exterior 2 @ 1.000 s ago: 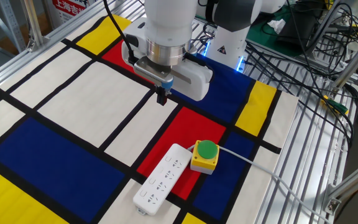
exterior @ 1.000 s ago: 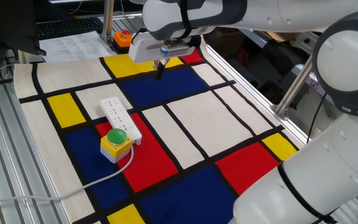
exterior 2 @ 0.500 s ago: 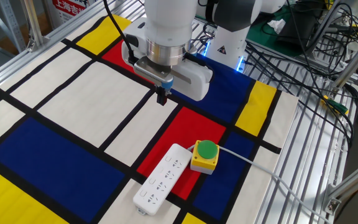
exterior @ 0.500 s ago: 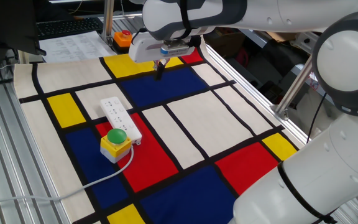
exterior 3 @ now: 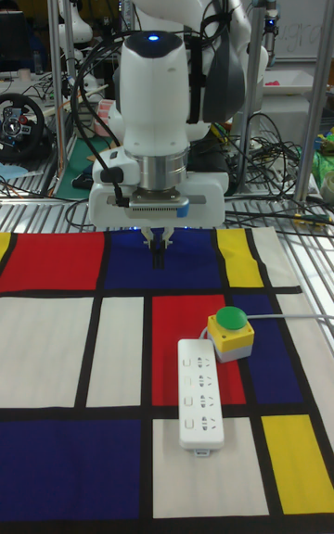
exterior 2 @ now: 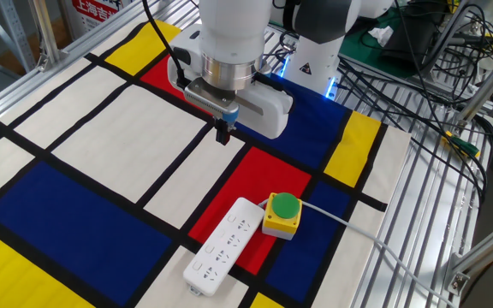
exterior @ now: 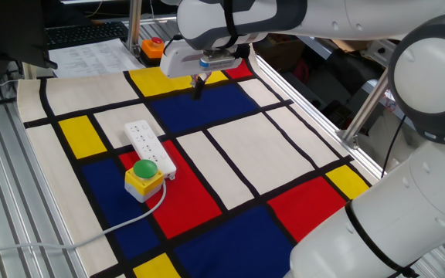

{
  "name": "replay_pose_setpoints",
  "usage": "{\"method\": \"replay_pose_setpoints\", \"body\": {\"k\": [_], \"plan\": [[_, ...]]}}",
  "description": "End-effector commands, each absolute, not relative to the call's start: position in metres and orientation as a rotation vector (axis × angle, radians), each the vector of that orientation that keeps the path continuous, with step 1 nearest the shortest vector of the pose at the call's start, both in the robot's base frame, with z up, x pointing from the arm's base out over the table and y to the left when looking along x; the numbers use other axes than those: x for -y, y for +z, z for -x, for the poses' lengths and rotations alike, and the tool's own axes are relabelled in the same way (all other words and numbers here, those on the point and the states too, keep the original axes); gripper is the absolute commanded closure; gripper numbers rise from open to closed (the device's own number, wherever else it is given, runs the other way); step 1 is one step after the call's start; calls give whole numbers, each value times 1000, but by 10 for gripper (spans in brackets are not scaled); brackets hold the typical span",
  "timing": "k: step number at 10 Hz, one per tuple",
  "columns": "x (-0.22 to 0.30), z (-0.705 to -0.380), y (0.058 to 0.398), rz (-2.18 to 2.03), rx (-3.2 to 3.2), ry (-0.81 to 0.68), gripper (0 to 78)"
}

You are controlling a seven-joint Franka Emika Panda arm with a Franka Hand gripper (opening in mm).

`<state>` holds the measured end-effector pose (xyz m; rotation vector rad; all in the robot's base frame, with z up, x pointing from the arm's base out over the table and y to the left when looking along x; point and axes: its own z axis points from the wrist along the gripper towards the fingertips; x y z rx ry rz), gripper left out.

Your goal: Turn off the power strip by pressing the button

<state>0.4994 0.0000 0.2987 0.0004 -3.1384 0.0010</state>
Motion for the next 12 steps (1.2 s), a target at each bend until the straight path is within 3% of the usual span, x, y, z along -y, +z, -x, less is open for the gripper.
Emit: {"method": "replay_pose_setpoints", "body": {"k": [1,2,3,12], "plan": [[0,-500,299,-55,3110,-5,776],[-2,-500,301,-95,3105,115,776],[-2,-500,301,-101,3103,130,776],[-1,-503,304,-84,3065,38,776]]}}
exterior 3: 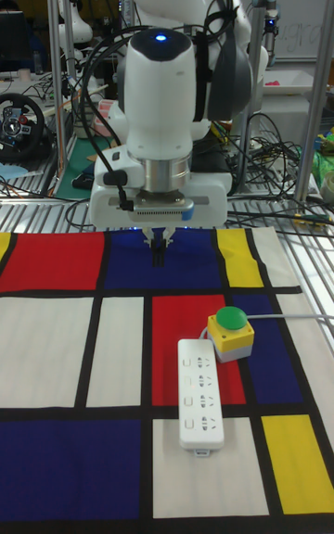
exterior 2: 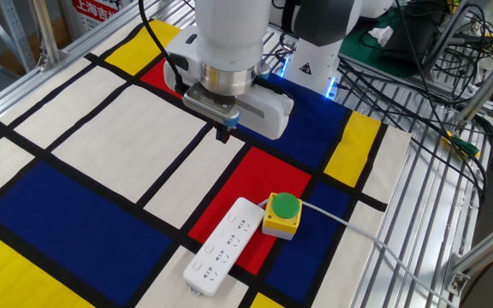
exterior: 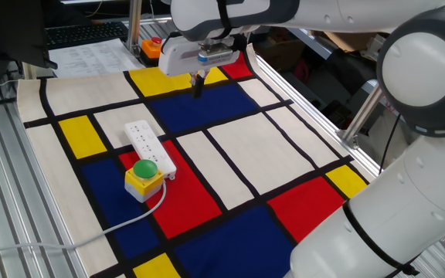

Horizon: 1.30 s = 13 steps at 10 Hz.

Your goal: Turn off the power strip by pressing the button

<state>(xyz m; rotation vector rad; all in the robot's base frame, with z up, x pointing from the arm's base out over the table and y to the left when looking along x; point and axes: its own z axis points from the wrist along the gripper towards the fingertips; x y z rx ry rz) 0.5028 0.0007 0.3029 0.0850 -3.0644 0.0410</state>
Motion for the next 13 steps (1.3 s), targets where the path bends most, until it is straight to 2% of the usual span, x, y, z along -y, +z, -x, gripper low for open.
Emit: {"method": "replay_pose_setpoints", "body": {"k": [1,13], "plan": [[-1,-503,304,-83,3065,39,776],[0,-504,305,-75,3057,26,776]]}}
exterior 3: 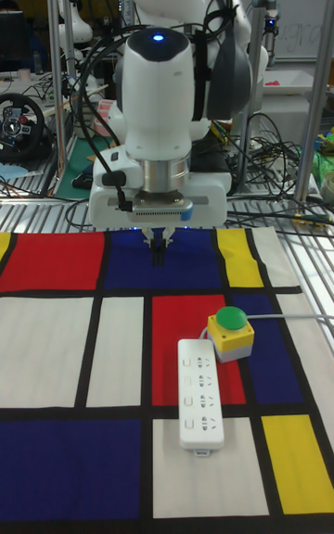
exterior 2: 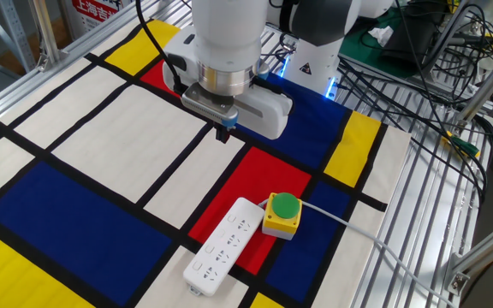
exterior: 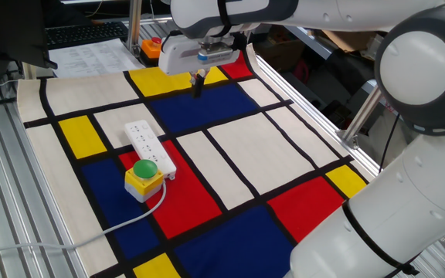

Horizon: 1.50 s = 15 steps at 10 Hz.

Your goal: Turn off the power strip by pressing the button

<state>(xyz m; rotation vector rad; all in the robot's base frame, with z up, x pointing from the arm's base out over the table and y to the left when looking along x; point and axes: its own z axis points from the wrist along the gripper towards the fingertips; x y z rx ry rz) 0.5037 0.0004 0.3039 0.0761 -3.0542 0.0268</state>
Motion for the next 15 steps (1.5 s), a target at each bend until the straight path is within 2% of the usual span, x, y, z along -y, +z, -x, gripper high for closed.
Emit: {"method": "replay_pose_setpoints", "body": {"k": [1,15], "plan": [[0,-504,305,-74,3057,26,776],[0,-504,305,-65,3059,13,776]]}}
